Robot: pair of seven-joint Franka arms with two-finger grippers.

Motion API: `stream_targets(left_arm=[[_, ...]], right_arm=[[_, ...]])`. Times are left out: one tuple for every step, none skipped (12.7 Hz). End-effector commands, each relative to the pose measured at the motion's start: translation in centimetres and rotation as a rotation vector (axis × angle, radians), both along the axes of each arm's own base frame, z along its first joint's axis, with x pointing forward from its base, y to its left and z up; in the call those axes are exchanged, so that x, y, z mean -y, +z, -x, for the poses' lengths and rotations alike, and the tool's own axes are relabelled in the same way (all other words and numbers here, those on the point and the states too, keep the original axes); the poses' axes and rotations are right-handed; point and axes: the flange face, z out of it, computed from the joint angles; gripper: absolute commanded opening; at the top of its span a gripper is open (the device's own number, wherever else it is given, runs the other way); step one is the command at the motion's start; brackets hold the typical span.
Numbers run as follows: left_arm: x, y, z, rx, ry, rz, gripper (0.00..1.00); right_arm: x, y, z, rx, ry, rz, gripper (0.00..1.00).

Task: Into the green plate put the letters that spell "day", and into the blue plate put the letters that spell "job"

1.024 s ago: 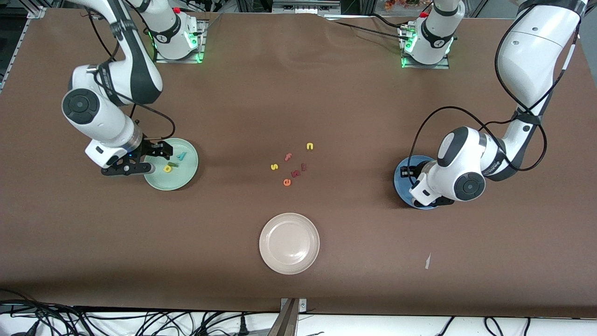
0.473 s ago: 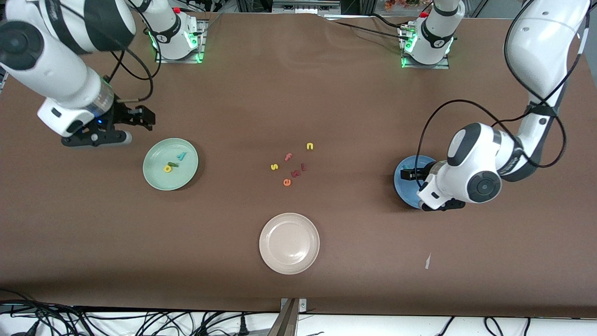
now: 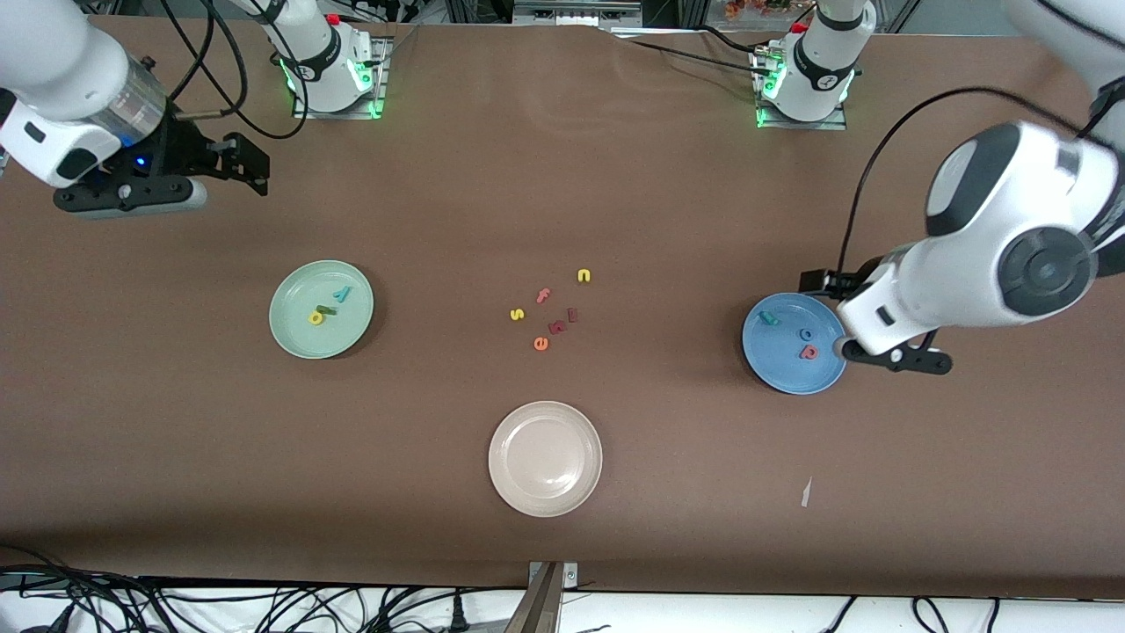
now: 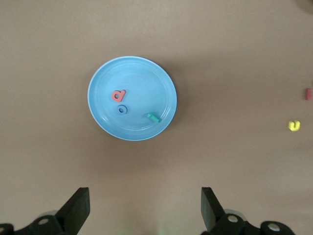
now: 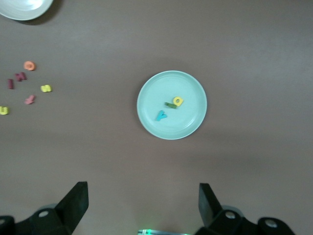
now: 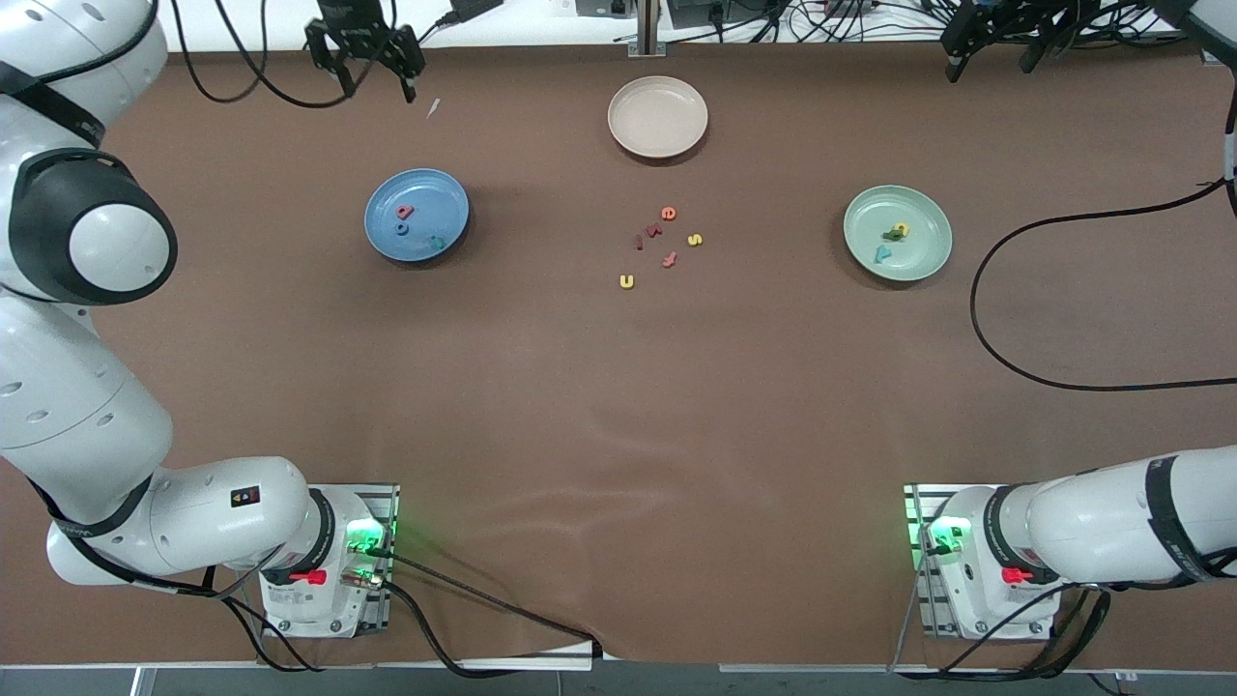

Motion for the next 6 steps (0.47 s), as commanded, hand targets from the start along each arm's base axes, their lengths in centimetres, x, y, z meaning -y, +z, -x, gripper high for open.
stream_targets(left_arm=[[-1.3,4.9,1.0,0.045,-0.056,0.008,1.00],[-1.8,6.6,1.7,0.077,-0.036,-0.007,1.00],[-1.4,8.0,2.5,0.093,-0.027,-0.005,1.00],[-2.6,8.8,3.0,0.103,0.013,0.018,1.00],[-3.4,9.5,3.6,0.141,0.033,0.049,1.00],[-4.7,9.8,4.3,0.166,0.015,0.046,1.00]], right_arm=[[0.7,1.2,1.1,-0.007,-0.002,-0.036,1.00],[0.9,1.4,1.2,-0.005,0.007,-0.042,1.00],[1.9,1.8,1.2,0.002,0.011,-0.045,1.00],[2.8,1.7,1.0,0.001,0.015,-0.047,1.00],[3.9,1.6,0.8,0.001,0.011,-0.046,1.00],[4.7,1.5,0.5,0.004,-0.003,-0.044,1.00]])
